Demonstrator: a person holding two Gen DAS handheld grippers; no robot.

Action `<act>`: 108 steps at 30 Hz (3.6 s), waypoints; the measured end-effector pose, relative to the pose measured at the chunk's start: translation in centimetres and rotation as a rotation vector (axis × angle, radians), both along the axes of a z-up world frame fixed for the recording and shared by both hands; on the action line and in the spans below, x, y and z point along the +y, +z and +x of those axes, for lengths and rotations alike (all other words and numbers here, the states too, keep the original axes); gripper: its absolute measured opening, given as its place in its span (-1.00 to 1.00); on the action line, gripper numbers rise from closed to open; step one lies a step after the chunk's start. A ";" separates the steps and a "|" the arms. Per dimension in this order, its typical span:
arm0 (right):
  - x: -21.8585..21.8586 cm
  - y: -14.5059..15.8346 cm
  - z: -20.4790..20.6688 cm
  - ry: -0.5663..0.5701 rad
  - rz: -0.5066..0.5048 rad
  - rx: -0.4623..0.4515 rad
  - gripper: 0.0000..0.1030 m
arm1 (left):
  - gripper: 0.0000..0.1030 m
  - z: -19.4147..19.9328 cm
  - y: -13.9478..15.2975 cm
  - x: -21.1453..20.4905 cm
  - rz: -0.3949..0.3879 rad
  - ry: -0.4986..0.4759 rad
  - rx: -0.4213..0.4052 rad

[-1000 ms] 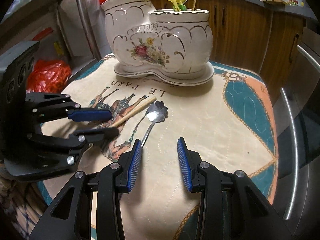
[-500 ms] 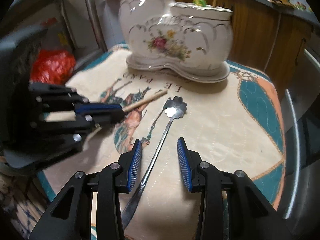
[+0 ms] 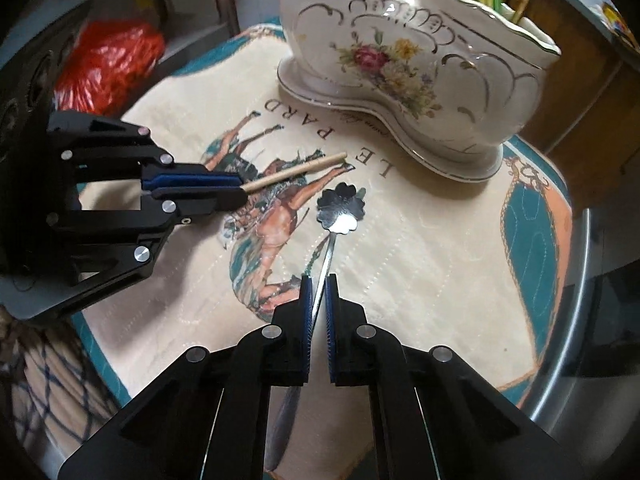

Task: Organize utensils
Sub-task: 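Grasp the silver flower-handled spoon with the right tool while the left grasps the chopstick, then carry chopstick over taller pot with left tool while right carries silver spoon over smaller pot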

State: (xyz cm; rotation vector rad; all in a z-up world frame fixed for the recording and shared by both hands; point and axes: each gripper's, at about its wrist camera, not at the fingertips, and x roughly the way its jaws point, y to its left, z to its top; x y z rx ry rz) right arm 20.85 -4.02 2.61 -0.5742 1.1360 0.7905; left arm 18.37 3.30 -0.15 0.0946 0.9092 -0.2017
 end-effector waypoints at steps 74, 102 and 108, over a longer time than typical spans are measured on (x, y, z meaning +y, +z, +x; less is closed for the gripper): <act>-6.2 14.5 4.0 -0.203 0.860 -0.341 -0.93 | -0.91 -1.4 13.3 6.5 -0.277 0.162 -0.646; -3.1 13.1 11.5 -0.340 0.904 -0.559 -0.93 | -0.91 8.4 13.9 8.1 -0.425 0.257 -0.799; -3.6 11.9 12.2 -0.348 0.891 -0.544 -0.93 | -0.91 8.3 12.9 7.7 -0.456 0.229 -0.824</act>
